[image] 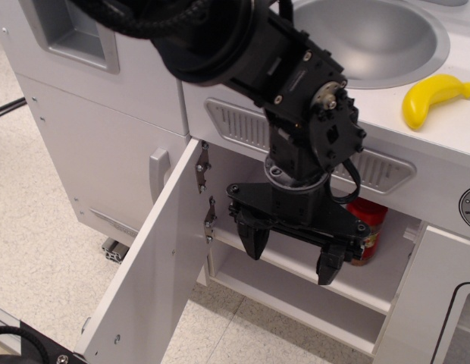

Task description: Close cabinet

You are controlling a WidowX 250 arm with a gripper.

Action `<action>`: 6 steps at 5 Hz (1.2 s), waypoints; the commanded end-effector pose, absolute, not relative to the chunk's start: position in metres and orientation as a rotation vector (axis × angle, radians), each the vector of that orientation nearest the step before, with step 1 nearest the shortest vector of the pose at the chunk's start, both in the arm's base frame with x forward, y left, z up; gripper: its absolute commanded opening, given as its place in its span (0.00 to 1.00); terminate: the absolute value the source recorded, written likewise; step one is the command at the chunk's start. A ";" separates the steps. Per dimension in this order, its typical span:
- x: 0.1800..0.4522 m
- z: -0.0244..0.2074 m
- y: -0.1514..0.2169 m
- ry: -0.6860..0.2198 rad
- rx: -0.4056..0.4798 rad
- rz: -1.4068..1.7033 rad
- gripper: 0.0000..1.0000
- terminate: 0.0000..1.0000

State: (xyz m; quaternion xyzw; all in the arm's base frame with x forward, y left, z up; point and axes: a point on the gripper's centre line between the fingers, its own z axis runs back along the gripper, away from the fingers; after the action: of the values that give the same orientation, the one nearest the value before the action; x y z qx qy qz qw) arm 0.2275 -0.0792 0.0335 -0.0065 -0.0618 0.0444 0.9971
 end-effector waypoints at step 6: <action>0.223 0.034 0.048 -0.206 0.237 0.149 1.00 0.00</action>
State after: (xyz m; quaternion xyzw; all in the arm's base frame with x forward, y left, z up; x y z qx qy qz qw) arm 0.2205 0.0469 0.0257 0.1142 -0.0888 0.0766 0.9865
